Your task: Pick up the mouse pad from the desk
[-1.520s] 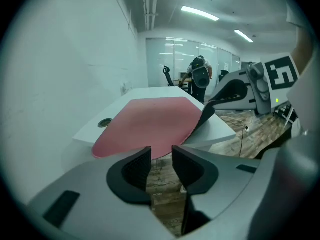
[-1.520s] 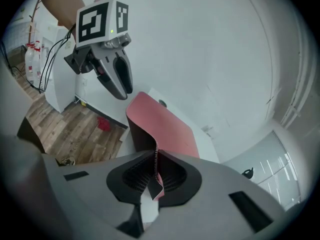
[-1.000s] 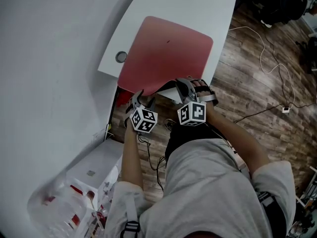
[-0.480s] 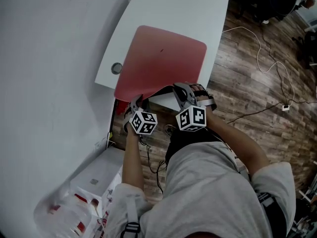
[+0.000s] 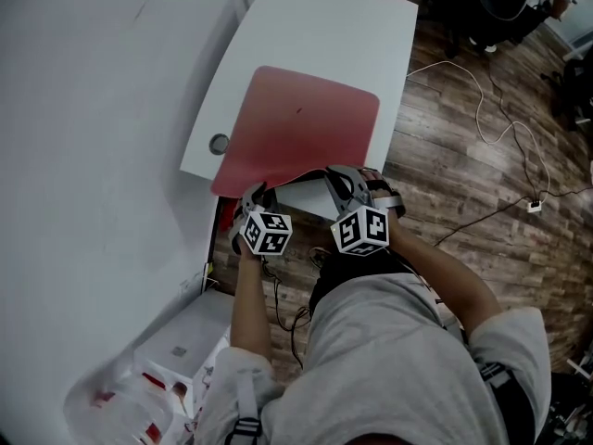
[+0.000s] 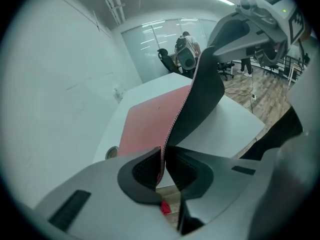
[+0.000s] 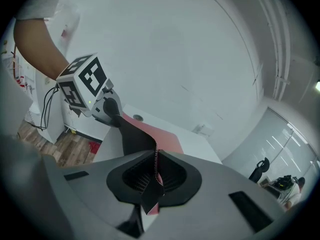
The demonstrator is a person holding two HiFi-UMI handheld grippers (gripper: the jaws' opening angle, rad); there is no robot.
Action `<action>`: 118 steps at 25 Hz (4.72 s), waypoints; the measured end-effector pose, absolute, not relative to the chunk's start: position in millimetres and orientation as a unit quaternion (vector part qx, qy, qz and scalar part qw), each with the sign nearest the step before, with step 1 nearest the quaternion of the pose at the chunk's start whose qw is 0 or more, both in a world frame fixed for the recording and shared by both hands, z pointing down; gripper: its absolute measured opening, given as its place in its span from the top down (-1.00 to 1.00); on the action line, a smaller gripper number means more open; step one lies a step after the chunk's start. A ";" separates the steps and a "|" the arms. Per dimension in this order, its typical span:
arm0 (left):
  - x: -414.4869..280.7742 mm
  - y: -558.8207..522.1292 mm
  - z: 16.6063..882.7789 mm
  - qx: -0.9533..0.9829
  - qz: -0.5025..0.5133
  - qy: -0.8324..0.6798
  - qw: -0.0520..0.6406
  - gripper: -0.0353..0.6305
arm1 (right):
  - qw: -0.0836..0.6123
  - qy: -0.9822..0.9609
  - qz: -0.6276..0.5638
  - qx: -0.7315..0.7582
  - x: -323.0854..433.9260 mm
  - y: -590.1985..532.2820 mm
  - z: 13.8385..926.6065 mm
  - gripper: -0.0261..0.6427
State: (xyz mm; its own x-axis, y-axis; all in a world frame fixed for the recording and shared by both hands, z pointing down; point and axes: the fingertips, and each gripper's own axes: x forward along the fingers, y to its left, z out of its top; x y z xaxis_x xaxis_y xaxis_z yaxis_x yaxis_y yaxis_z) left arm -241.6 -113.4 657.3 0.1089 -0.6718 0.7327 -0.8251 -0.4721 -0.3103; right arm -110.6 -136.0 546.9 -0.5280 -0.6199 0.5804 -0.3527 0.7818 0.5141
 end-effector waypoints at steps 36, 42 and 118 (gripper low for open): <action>-198.4 -187.0 485.6 0.777 0.207 -0.583 0.121 0.80 | 0.279 -0.864 -0.119 0.401 -77.7 -176.4 438.2 0.77; -191.2 -195.1 467.2 0.779 0.169 -0.591 0.123 0.80 | 0.257 -0.865 -0.118 0.414 -76.7 -184.4 424.4 0.77; -84.2 -82.9 222.8 0.747 -0.041 -0.661 -0.051 0.81 | -0.007 -0.883 -0.164 0.440 26.9 -106.4 194.0 0.77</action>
